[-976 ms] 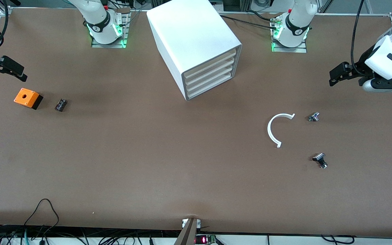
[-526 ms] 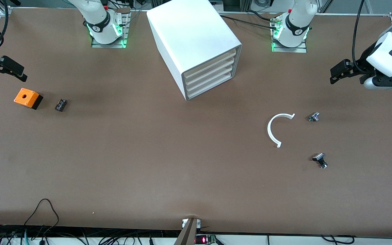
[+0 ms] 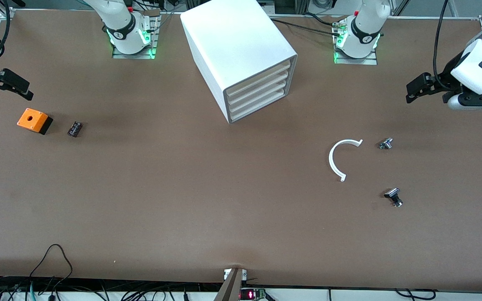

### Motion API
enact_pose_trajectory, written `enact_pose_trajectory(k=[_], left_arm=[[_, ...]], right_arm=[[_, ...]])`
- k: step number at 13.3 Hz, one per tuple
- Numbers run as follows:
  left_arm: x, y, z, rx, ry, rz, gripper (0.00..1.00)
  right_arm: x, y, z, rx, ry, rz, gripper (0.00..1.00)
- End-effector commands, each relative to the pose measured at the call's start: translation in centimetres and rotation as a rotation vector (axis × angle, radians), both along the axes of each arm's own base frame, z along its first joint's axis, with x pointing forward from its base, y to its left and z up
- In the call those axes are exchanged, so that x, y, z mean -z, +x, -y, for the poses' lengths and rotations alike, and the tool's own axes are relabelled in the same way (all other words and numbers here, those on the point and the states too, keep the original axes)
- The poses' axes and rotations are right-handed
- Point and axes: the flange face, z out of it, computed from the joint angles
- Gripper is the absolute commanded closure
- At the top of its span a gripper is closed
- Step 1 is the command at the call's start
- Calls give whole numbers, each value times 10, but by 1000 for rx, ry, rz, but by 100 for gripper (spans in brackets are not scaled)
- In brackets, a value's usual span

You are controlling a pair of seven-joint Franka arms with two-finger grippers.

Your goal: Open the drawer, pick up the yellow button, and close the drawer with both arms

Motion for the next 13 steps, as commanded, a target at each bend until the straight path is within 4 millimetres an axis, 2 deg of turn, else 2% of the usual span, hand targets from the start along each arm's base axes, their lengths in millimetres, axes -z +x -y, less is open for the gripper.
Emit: enact_pose_trajectory(k=[1, 13], left_arm=[[-5, 4, -3, 14, 21, -6, 0], [-8, 3, 4, 14, 14, -4, 0]], right_arm=[[-8, 3, -2, 3, -8, 13, 0], [-5, 5, 0, 8, -8, 10, 0]])
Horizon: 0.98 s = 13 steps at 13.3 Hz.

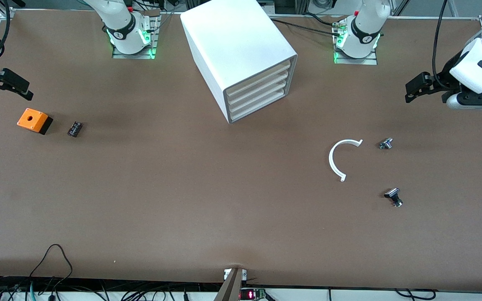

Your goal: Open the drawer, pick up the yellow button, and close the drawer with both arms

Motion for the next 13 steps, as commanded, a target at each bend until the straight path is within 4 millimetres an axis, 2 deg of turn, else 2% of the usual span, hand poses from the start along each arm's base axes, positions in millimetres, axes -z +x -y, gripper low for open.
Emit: enact_pose_trajectory(k=[1, 4, 7, 9, 10, 11, 13], left_arm=[[-7, 3, 1, 6, 12, -5, 0], [-1, 5, 1, 8, 14, -19, 0], [24, 17, 1, 14, 23, -64, 0], [25, 21, 1, 19, 18, -64, 0], [19, 26, -7, -1, 7, -51, 0], [25, 27, -11, -7, -14, -63, 0], [42, 26, -4, 4, -15, -99, 0]], right_arm=[[-3, 5, 1, 7, -7, 6, 0], [2, 8, 0, 8, -1, -4, 0], [-4, 10, -1, 6, -2, 11, 0], [9, 16, 0, 5, 3, -16, 0], [15, 19, 0, 5, 3, -25, 0], [15, 20, -2, 2, 4, -24, 0], [22, 23, -5, -5, 4, -38, 0]])
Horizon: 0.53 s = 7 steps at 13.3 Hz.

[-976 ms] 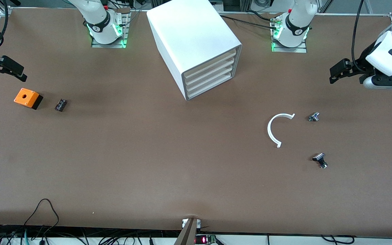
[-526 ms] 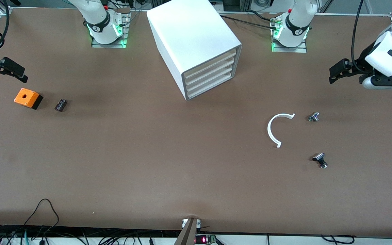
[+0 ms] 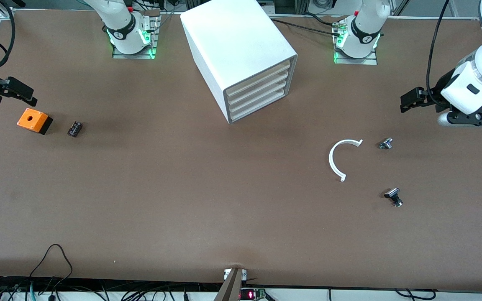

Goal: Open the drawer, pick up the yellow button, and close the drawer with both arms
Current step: 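Reach the left gripper to the cabinet drawer while the right gripper moves aside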

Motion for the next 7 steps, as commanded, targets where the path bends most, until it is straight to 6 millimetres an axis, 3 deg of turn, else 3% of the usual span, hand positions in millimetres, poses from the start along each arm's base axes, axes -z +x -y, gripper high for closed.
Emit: enact_pose_trajectory(k=[1, 2, 4, 7], left_arm=[[24, 2, 5, 22, -17, -63, 0], [53, 4, 6, 23, -17, -121, 0], [58, 0, 6, 28, -20, -161, 0], [64, 0, 5, 11, -120, -214, 0]], right_arm=[[8, 11, -9, -14, 5, -16, 0], [18, 16, -18, -31, 5, -32, 0], [48, 39, -43, -77, -3, -79, 0], [55, 48, -50, -116, 21, -83, 0]])
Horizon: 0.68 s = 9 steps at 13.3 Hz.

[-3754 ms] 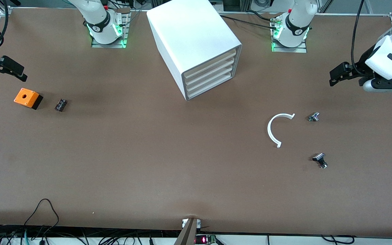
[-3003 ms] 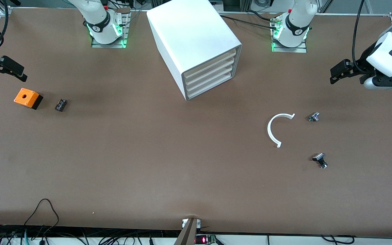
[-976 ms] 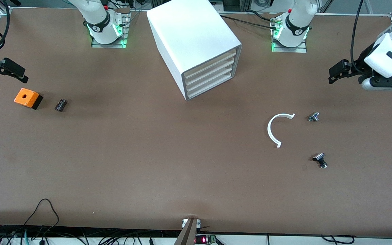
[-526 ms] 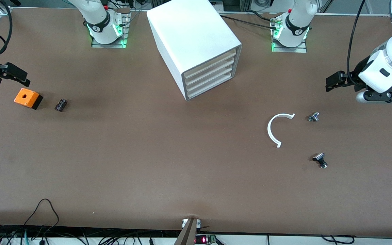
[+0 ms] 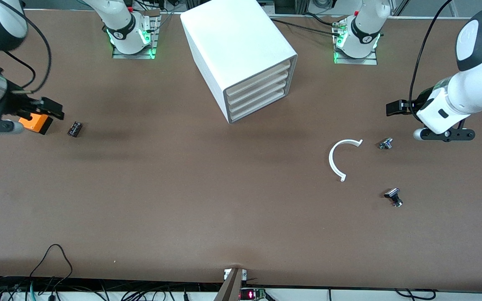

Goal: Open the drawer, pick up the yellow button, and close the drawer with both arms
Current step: 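Reach the left gripper to the cabinet drawer while the right gripper moves aside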

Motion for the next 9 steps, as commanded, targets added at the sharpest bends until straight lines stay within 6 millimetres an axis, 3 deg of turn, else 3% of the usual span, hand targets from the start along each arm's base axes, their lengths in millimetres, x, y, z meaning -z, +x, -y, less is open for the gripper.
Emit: enact_pose_trajectory(k=[1, 3, 6, 9], left_arm=[[0, -3, -8, 13, -163, -61, 0], [24, -4, -2, 102, -360, -141, 0], [60, -9, 20, 117, -563, -243, 0], [89, -19, 51, 148, -688, -302, 0]], right_arm=[[-7, 10, 0, -71, 44, 15, 0], [-8, 11, -7, -187, 50, 30, 0], [-1, 12, -37, -555, 81, 14, 0], [8, 17, -37, -759, 100, 1, 0]])
